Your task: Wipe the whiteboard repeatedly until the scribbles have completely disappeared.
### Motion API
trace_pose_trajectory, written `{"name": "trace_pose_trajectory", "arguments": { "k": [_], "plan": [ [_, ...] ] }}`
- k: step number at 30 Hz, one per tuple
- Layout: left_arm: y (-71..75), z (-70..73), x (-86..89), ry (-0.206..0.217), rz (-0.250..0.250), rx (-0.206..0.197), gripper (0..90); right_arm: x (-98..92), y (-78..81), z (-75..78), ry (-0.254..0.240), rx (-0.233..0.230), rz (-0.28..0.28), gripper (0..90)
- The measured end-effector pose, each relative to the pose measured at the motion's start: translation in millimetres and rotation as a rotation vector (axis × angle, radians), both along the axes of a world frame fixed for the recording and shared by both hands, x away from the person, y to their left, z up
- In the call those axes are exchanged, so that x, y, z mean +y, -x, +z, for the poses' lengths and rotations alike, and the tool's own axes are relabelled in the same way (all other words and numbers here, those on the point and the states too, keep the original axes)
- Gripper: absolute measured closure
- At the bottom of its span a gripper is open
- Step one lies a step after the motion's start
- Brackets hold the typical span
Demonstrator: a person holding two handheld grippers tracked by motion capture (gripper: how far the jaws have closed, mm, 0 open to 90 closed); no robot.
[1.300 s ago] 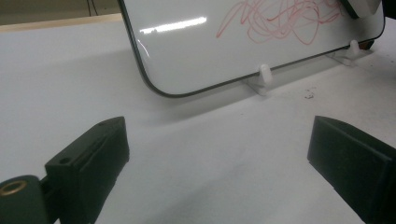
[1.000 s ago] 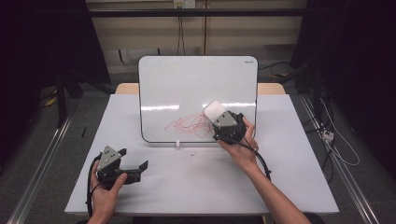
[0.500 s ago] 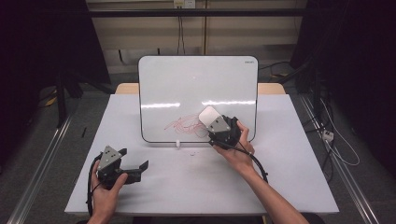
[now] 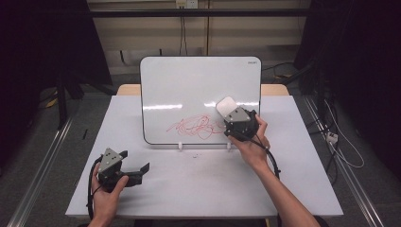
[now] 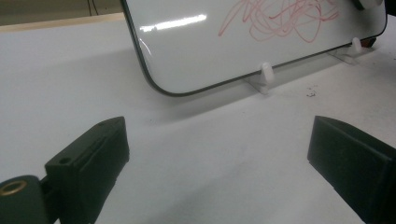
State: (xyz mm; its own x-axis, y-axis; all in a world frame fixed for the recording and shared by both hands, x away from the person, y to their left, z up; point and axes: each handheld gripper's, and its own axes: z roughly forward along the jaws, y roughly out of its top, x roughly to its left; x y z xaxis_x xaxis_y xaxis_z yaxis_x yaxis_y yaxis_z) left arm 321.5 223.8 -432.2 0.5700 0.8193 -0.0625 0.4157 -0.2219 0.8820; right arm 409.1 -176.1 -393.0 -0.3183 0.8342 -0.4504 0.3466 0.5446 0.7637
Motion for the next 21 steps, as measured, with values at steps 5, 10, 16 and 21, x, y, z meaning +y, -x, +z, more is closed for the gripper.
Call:
{"name": "trace_pose_trajectory", "arguments": {
  "k": [5,10,16,21],
  "plan": [
    [-0.5,-0.6,-1.5,0.002,0.0,0.003,5.2,0.8,-1.2,0.9,-0.001,-0.011,-0.032,31.4],
    [-0.6,-0.5,-3.3,-0.001,-0.001,0.0,5.3,3.2,-0.2,-0.2,-0.017,-0.015,-0.04,31.4],
    [-0.3,-0.5,-3.4,0.0,0.0,0.001,5.3,12.1,0.3,-2.3,-0.02,-0.024,-0.029,31.4],
    [-0.5,-0.7,-2.7,0.0,-0.002,0.002,5.2,24.1,2.1,-6.2,-0.013,-0.027,-0.007,31.4]
  ]
}}
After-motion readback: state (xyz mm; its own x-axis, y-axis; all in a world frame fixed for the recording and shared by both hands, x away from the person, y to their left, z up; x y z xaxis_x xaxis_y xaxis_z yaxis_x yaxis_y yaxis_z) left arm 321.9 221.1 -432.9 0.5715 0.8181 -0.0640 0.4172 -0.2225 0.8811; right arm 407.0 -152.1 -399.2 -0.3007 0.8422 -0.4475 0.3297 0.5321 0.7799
